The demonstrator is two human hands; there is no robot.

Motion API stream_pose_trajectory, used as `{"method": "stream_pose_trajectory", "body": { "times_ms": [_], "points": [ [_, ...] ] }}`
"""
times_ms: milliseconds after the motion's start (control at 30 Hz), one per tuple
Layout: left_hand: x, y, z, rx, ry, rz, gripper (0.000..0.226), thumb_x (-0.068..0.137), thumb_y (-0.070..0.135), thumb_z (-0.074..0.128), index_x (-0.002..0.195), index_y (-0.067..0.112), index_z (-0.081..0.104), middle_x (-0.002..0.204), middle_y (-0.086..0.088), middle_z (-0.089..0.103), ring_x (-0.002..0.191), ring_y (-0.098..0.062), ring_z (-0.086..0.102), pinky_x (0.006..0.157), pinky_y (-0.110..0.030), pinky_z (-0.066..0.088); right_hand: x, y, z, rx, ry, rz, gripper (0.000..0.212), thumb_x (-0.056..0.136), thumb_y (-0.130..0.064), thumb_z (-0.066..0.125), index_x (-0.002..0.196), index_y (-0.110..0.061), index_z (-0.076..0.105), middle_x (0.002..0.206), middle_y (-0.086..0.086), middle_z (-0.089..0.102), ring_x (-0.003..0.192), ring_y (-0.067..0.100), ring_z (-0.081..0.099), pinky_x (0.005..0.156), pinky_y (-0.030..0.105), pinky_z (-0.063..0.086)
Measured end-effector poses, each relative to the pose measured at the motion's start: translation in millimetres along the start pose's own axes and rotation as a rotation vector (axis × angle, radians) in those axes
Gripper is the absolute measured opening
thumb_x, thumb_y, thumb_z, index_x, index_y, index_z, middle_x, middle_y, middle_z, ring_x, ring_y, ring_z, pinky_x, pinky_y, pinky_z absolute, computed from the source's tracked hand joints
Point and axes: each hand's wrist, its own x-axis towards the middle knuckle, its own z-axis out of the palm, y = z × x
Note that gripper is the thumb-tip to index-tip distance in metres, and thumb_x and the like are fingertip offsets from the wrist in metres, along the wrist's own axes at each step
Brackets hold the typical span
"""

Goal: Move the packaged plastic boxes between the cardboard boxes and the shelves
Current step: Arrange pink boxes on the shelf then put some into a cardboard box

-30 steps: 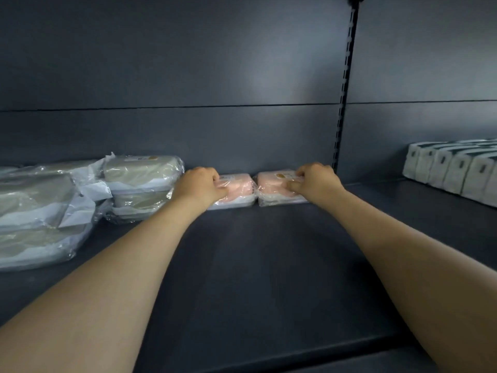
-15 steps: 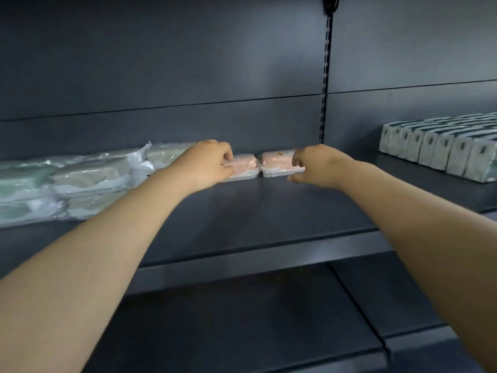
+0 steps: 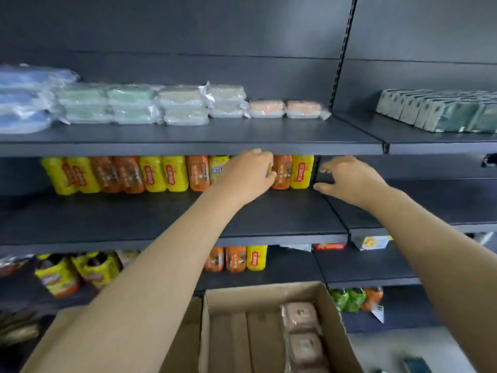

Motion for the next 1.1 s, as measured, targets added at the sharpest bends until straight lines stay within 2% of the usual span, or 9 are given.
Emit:
{"method": "stream_pose_trajectory", "body": {
  "times_ms": [133, 333, 467, 633, 767, 867, 967, 1100],
  "points": [
    [-74.5, 10.0, 32.2, -0.028, -0.053, -0.061, 0.029, 0.096, 0.031, 0.045, 0.114, 0.011, 0.056, 0.115, -0.006, 0.056, 0.109, -0.025, 0.050, 0.082, -0.038, 0.046, -65.6, -14.9, 40.0, 0.074, -0.129, 0.024, 0.053, 0.089, -0.045, 0.058, 0.132, -0.015, 0.052, 0.133, 0.007, 0.052, 0.124, 0.025, 0.045, 0.097, 0.038, 0.043],
    [-167.7, 22.6, 106.1, -0.102, -0.252, -0.194, 0.030, 0.096, 0.033, 0.045, 0.114, 0.011, 0.055, 0.113, -0.005, 0.055, 0.109, -0.026, 0.052, 0.079, -0.039, 0.045, -138.3, -21.6, 118.7, 0.190, -0.273, 0.104, 0.053, 0.086, -0.047, 0.061, 0.129, -0.017, 0.055, 0.133, 0.004, 0.054, 0.123, 0.023, 0.048, 0.098, 0.038, 0.044],
    [-207.8, 24.8, 163.3, -0.167, -0.416, -0.284, 0.031, 0.096, 0.034, 0.044, 0.116, 0.014, 0.055, 0.120, -0.003, 0.054, 0.112, -0.023, 0.052, 0.088, -0.037, 0.046, -166.7, -13.5, 175.9, 0.244, -0.429, 0.157, 0.044, 0.088, -0.041, 0.058, 0.127, -0.020, 0.056, 0.128, 0.003, 0.054, 0.117, 0.023, 0.052, 0.091, 0.034, 0.046],
    [-225.1, 30.2, 229.9, -0.190, -0.608, -0.397, 0.033, 0.098, 0.033, 0.043, 0.122, 0.013, 0.053, 0.126, -0.002, 0.053, 0.114, -0.019, 0.051, 0.080, -0.026, 0.038, -177.0, 3.6, 257.4, 0.210, -0.609, 0.133, 0.035, 0.089, -0.040, 0.054, 0.116, -0.019, 0.060, 0.118, 0.005, 0.061, 0.110, 0.025, 0.055, 0.076, 0.030, 0.044],
    [-228.4, 31.2, 281.7, -0.260, -0.720, -0.545, 0.033, 0.098, 0.034, 0.044, 0.123, 0.013, 0.054, 0.125, -0.001, 0.058, 0.108, -0.016, 0.057, 0.084, -0.023, 0.044, -178.8, 22.0, 317.9, 0.233, -0.781, 0.173, 0.037, 0.095, -0.039, 0.048, 0.123, -0.017, 0.056, 0.121, 0.007, 0.061, 0.114, 0.024, 0.055, 0.086, 0.030, 0.046],
    [-225.9, 31.4, 326.5, -0.292, -0.770, -0.672, 0.031, 0.098, 0.033, 0.044, 0.120, 0.013, 0.055, 0.122, -0.001, 0.059, 0.105, -0.017, 0.058, 0.079, -0.023, 0.042, -180.0, 40.0, 365.9, 0.293, -0.862, 0.237, 0.033, 0.095, -0.035, 0.047, 0.121, -0.018, 0.057, 0.118, 0.006, 0.062, 0.111, 0.024, 0.057, 0.084, 0.029, 0.046],
    [-225.0, 32.8, 371.4, -0.333, -0.798, -0.801, 0.031, 0.097, 0.032, 0.045, 0.120, 0.014, 0.056, 0.123, -0.001, 0.060, 0.109, -0.018, 0.057, 0.084, -0.025, 0.042, -185.3, 54.1, 414.4, 0.383, -0.932, 0.388, 0.027, 0.092, -0.031, 0.049, 0.112, -0.017, 0.061, 0.110, 0.004, 0.064, 0.101, 0.022, 0.059, 0.082, 0.030, 0.050],
    [-228.2, 35.4, 425.3, -0.399, -0.819, -0.882, 0.030, 0.096, 0.029, 0.048, 0.117, 0.011, 0.058, 0.118, -0.003, 0.063, 0.107, -0.017, 0.059, 0.085, -0.024, 0.042, -198.4, 65.8, 476.3, 0.465, -0.981, 0.531, 0.022, 0.093, -0.031, 0.048, 0.103, -0.016, 0.061, 0.103, 0.004, 0.066, 0.092, 0.021, 0.062, 0.080, 0.032, 0.052]
  ]
}}
